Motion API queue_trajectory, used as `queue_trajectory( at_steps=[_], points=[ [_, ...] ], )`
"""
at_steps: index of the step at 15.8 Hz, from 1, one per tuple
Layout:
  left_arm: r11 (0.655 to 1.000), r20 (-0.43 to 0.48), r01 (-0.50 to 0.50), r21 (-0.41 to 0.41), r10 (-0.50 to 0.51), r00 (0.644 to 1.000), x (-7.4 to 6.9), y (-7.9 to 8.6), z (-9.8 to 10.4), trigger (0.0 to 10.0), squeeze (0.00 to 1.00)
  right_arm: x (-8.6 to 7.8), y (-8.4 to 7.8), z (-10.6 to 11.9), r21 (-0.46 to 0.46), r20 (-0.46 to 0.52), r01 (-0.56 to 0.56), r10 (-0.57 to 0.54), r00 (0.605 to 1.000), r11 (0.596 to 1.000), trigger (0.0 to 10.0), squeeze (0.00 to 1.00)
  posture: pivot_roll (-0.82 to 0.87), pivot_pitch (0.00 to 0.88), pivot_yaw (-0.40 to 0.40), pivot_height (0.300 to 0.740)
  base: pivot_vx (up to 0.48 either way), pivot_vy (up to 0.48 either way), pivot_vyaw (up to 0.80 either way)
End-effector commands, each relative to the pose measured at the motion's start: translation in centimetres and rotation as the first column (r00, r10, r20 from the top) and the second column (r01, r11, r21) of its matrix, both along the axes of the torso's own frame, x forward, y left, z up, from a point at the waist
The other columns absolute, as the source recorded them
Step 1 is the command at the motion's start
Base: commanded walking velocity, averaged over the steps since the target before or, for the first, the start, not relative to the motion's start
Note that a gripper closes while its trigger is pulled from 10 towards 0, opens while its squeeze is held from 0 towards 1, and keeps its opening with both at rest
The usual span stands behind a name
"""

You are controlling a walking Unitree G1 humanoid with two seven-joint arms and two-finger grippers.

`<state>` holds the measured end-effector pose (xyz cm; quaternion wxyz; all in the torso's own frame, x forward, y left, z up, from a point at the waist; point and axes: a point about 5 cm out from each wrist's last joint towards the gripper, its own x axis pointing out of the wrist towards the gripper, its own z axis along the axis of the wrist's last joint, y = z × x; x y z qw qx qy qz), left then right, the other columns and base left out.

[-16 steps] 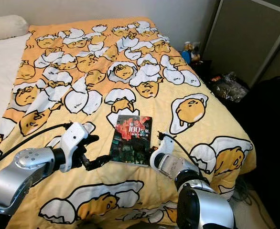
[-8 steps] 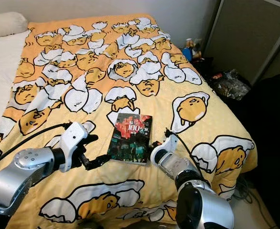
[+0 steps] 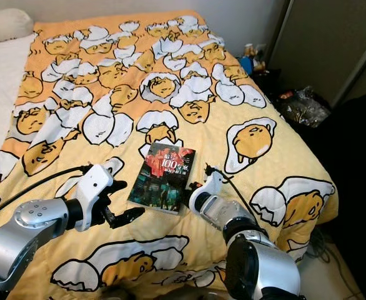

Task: Clean up the room

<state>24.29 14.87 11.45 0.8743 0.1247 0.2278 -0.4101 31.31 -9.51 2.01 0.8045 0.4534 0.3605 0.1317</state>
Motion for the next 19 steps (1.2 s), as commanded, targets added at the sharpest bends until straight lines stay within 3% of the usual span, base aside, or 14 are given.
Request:
queue_trajectory(
  at_steps=[1, 9, 12, 13, 15, 19],
  points=[
    [1.0, -0.009, 0.012, 0.007, -0.012, 1.0, -0.6, 0.1, 0.3, 10.0, 0.0, -0.5, 0.1, -0.6, -0.019, -0.033, 0.001, -0.001, 0.999, 1.0, 10.0, 0.0, 0.11, 0.186, 0.036, 0.74, 0.0, 0.0, 0.0],
    [0.999, -0.04, 0.023, 0.027, -0.022, 0.999, -1.9, 0.3, 0.4, 10.0, 0.0, -1.2, 1.0, -1.2, -0.014, -0.061, -0.005, 0.004, 0.998, 1.0, 10.0, 0.0, 0.15, 0.266, 0.044, 0.74, 0.0, 0.0, 0.0],
    [1.0, -0.032, 0.014, 0.022, -0.014, 0.999, -1.8, 0.2, 0.5, 10.0, 0.0, 0.0, 1.7, 0.4, 0.097, 0.013, 0.01, -0.011, 1.0, 0.995, 10.0, 0.0, 0.14, 0.235, 0.033, 0.74, 0.0, 0.0, 0.0],
    [1.0, -0.024, 0.004, 0.019, -0.003, 1.0, -1.6, 0.2, 0.5, 10.0, 0.0, 1.0, 2.1, 1.9, 0.191, 0.08, 0.009, -0.025, 0.996, 0.982, 10.0, 0.0, 0.13, 0.219, 0.03, 0.74, 0.0, 0.0, 0.0],
    [1.0, -0.017, -0.005, 0.009, 0.005, 1.0, -1.5, 0.0, 0.5, 10.0, 0.0, 1.9, 2.2, 3.5, 0.272, 0.149, -0.002, -0.04, 0.988, 0.962, 10.0, 0.0, 0.12, 0.199, 0.029, 0.74, 0.0, 0.0, 0.0],
    [1.0, -0.014, 0.005, 0.01, -0.005, 1.0, -1.4, -0.1, 0.4, 10.0, 0.0, 2.6, 2.2, 4.5, 0.295, 0.195, -0.02, -0.039, 0.98, 0.955, 10.0, 0.0, 0.12, 0.188, 0.036, 0.74, 0.0, 0.0, 0.0]
  ],
)
